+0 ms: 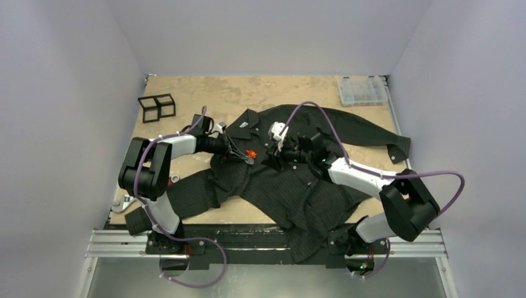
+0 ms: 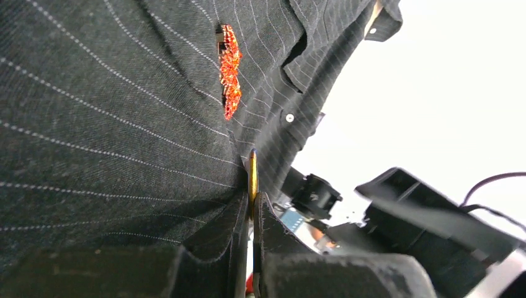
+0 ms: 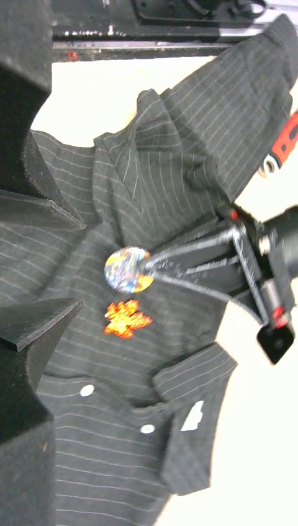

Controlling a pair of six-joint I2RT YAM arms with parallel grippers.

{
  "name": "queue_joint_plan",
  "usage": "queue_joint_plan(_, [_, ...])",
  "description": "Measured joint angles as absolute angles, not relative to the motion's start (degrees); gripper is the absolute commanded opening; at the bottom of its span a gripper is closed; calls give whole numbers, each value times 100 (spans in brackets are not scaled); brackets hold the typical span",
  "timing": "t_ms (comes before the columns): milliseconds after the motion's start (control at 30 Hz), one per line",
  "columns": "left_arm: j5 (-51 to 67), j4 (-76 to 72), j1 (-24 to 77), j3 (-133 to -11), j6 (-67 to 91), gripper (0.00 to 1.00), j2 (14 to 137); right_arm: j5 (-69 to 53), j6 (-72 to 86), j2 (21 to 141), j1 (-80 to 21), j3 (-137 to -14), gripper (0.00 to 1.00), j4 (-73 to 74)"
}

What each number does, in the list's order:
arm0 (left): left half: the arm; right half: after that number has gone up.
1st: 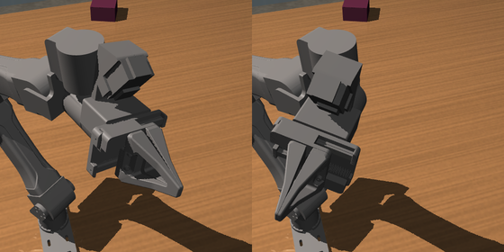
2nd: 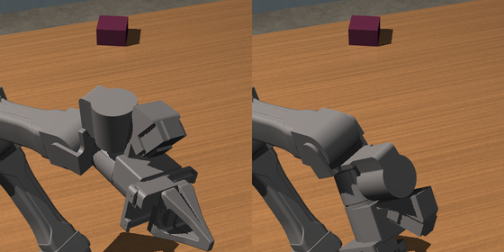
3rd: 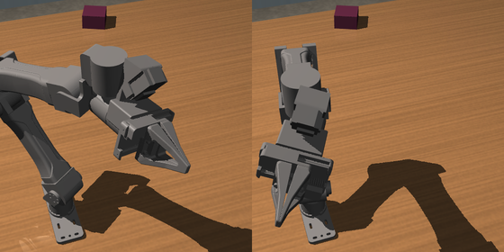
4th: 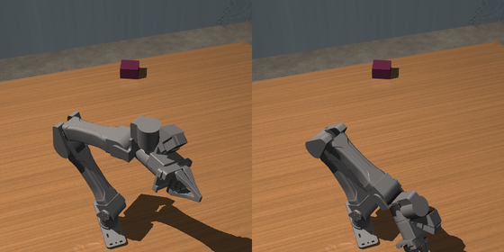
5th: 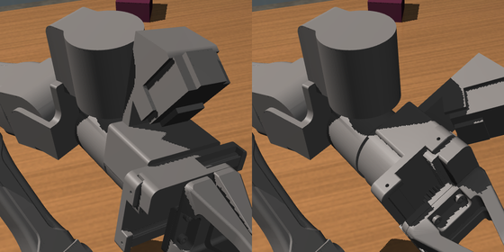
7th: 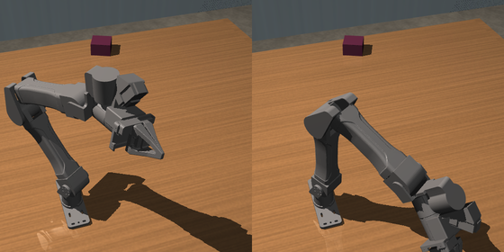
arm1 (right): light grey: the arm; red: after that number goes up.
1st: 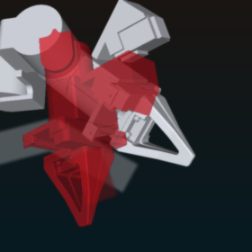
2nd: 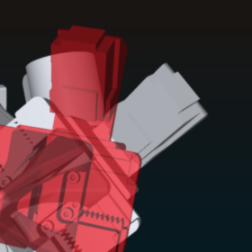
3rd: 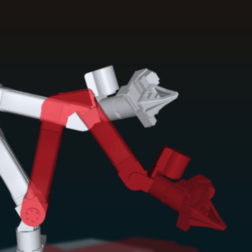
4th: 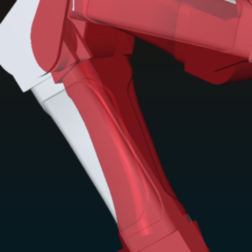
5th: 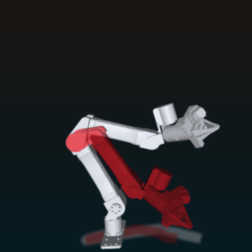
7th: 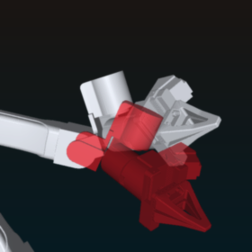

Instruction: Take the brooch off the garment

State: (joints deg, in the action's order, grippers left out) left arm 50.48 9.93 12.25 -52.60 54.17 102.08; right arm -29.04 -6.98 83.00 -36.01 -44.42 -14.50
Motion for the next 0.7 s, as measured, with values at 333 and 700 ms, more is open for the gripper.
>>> queue_joint_plan(333, [5535, 1273, 1175, -5260, 6145, 0, 10200, -2196, -2084, 8366, -4617, -3651, 44, -2978])
queue_joint_plan(700, [5839, 1498, 1175, -5260, 6377, 0, 10200, -1844, -2987, 8877, -4921, -3651, 44, -3785])
